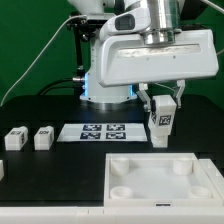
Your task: Assemble one leg
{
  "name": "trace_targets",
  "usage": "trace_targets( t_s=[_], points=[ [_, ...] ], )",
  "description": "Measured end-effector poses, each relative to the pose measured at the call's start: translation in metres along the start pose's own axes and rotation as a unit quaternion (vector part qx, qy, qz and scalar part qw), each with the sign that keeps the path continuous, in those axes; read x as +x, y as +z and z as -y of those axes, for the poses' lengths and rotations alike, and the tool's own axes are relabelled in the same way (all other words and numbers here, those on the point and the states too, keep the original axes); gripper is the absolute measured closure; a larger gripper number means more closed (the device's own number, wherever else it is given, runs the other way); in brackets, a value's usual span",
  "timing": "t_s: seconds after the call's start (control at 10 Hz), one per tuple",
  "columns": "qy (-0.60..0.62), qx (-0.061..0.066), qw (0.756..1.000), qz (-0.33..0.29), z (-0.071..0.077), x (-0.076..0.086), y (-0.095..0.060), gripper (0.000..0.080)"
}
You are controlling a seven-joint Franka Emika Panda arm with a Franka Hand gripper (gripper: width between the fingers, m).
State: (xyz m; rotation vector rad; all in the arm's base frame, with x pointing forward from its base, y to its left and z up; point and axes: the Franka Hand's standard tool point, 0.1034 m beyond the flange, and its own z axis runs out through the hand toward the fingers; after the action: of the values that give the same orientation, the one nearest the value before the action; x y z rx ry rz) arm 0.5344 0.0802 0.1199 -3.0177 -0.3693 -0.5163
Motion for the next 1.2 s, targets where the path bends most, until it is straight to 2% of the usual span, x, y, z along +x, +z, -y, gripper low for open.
trace_targets(
  t_s=[0.1, 0.2, 0.4, 0.5, 0.6, 0.7, 0.8, 0.9, 1.0, 1.2],
  points=[
    [-0.001, 0.005, 1.0, -0.005, 0.002, 0.026, -0.001, 0.0506],
    [-0.001, 0.005, 1.0, -0.019, 0.0, 0.048, -0.003, 0.0506],
    [-0.006, 0.006, 1.0, -0.025, -0.006, 0.064, 0.002, 0.0506],
    [-0.016, 0.001, 0.999, -0.043, -0.01, 0.072, 0.005, 0.0506],
    [-0.016, -0.004, 0.998, -0.057, -0.011, 0.07, 0.005, 0.0506],
    [-0.016, -0.003, 0.998, -0.053, -0.01, 0.068, 0.006, 0.0506],
    [-0.019, -0.012, 0.996, -0.083, -0.015, 0.073, 0.005, 0.0506],
    [-0.018, -0.015, 0.996, -0.089, -0.016, 0.069, 0.009, 0.0506],
    [-0.018, -0.01, 0.997, -0.079, -0.014, 0.07, 0.013, 0.0506],
    [-0.019, -0.007, 0.996, -0.092, -0.013, 0.096, 0.019, 0.0506]
  ],
)
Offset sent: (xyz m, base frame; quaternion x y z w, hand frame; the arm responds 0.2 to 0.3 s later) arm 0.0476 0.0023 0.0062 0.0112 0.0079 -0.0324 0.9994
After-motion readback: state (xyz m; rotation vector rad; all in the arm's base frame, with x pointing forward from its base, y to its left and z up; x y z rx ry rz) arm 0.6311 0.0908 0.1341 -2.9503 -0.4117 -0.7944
